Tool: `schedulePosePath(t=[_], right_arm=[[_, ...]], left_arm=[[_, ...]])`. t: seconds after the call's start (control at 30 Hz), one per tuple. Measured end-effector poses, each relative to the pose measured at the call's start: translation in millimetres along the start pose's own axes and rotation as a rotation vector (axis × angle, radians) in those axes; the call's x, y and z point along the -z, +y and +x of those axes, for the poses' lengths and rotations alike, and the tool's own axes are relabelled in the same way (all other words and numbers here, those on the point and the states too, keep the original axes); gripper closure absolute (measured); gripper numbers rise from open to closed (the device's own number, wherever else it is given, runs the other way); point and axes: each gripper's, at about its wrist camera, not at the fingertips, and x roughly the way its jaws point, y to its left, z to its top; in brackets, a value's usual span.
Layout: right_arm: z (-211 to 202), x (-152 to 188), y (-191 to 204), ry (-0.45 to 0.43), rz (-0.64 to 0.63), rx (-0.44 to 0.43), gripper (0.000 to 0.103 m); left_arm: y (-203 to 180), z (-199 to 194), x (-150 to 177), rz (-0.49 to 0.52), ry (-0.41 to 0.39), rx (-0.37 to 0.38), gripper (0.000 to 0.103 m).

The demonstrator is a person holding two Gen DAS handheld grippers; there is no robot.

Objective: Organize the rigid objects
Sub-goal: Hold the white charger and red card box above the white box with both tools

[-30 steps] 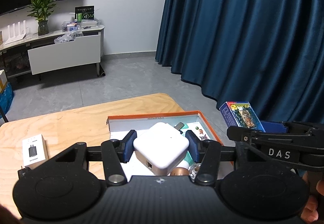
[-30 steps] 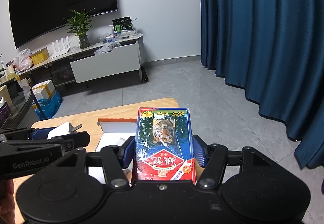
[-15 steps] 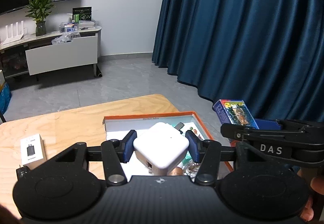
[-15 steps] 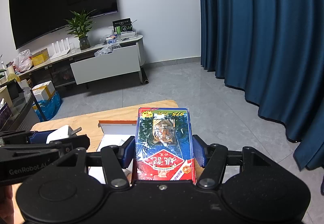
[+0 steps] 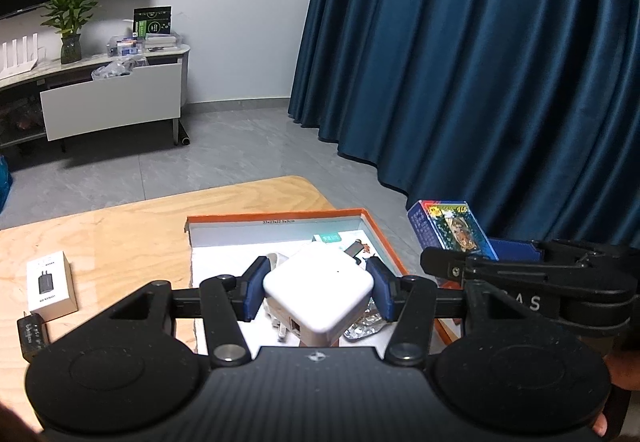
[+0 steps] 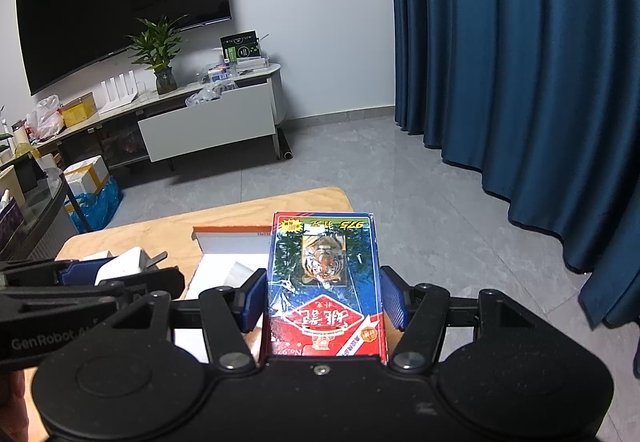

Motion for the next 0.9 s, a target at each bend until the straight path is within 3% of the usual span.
schedulePosePath(t=[0.9], right_arm=[[-4, 14, 3, 0.032, -0.001, -0.016, 0.032]], left_arm=[[-1, -1, 2, -0.006, -0.008, -0.033, 0.05]])
